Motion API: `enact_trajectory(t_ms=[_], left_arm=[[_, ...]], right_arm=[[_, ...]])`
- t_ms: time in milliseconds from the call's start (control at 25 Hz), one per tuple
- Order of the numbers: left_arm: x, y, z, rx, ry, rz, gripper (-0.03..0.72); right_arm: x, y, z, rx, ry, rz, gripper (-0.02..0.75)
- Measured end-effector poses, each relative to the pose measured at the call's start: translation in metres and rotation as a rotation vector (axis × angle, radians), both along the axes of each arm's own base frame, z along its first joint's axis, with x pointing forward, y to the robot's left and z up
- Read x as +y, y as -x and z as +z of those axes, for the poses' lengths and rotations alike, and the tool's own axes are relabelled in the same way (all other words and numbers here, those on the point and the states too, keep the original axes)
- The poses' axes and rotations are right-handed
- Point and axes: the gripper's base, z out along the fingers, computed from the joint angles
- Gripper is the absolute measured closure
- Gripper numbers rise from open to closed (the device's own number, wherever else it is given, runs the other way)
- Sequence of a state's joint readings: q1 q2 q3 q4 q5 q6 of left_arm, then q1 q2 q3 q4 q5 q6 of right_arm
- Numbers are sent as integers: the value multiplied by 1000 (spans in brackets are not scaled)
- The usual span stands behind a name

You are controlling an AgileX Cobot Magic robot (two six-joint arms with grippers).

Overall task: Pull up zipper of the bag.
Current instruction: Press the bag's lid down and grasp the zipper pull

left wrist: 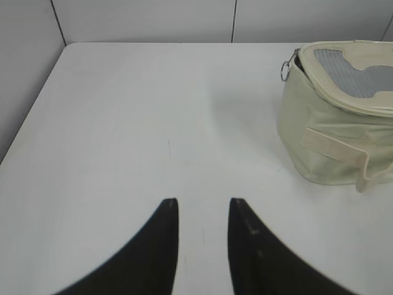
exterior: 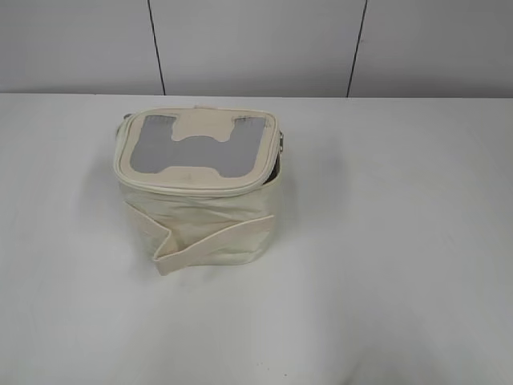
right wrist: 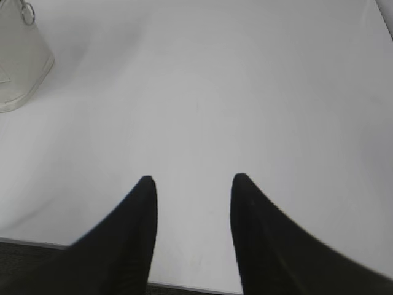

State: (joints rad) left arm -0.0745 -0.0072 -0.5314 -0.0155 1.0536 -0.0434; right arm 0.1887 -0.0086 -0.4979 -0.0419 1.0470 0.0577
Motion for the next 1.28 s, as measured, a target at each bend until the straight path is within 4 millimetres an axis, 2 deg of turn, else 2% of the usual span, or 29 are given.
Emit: enact_trajectory(t_ms=[1080, 1200, 1280], left_arm=[[0, 0, 0, 0, 0, 0, 472], [0, 0, 0, 0, 0, 0, 472], [0, 0, 0, 0, 0, 0, 472]], right_arm=[[0, 0, 0, 1, -4, 4, 412], [5, -1, 2, 3, -17, 50, 412], [14, -8, 10, -3, -21, 138, 412]])
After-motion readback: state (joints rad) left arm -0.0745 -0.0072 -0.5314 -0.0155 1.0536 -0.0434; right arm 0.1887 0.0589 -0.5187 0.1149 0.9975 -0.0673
